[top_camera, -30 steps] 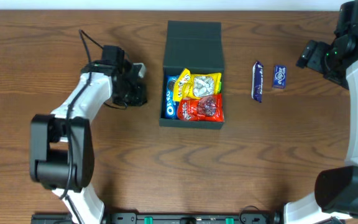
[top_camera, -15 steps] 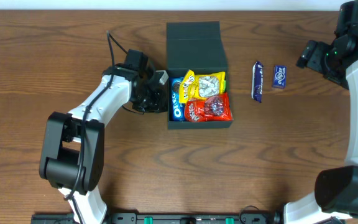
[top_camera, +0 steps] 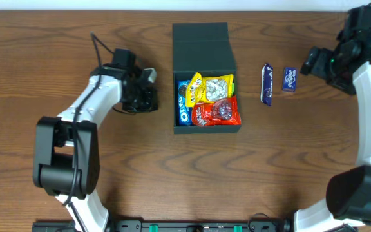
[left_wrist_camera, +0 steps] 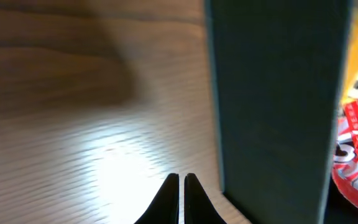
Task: Pack container
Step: 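Withdraw the left gripper to the left of the box, then reach the right gripper down and grasp the blue Dairy Milk bar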
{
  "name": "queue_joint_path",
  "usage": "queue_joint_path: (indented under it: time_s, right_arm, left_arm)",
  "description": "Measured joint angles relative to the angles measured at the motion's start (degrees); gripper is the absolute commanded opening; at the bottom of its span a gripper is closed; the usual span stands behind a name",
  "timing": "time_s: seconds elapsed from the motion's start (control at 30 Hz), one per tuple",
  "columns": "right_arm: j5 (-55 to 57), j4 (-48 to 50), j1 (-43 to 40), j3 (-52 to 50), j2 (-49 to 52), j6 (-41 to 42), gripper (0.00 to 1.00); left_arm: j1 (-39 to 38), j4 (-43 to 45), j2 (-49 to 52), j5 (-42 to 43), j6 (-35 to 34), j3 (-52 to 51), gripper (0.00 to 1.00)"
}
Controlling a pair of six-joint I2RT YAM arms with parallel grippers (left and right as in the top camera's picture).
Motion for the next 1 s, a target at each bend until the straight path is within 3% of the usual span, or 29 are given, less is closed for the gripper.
queue_joint_path:
  time_s: [0.1, 0.23, 0.53, 0.77, 1.0]
  right_arm:
    - [-3.04, 5.53, 0.39, -5.09, 0.50, -1.09, 0.79]
    - [-5.84, 13.88, 2.67, -10.01, 0.90, -2.73, 0.75]
    - [-6.01, 22.40, 9.14, -11.82, 6.86, -3.69, 0.71]
    - [-3.34, 24.37, 9.81, -12.02, 15.80, -3.69, 0.72]
    - [-2.10, 28.98, 9.81, -12.04, 18.40, -3.69, 0.71]
  left_arm:
    - [2.14, -0.02, -2.45, -0.22, 0.13, 0.00, 0.06]
    - [2.49, 0.00, -6.80, -0.42, 1.42, 0.00, 0.06]
    - [2.49, -0.09, -10.97, -0.68, 2.19, 0.00, 0.06]
    - [2.49, -1.09, -10.97, -1.05, 2.19, 0.00, 0.06]
    - [2.49, -1.53, -10.97, -1.07, 2.19, 0.00, 0.06]
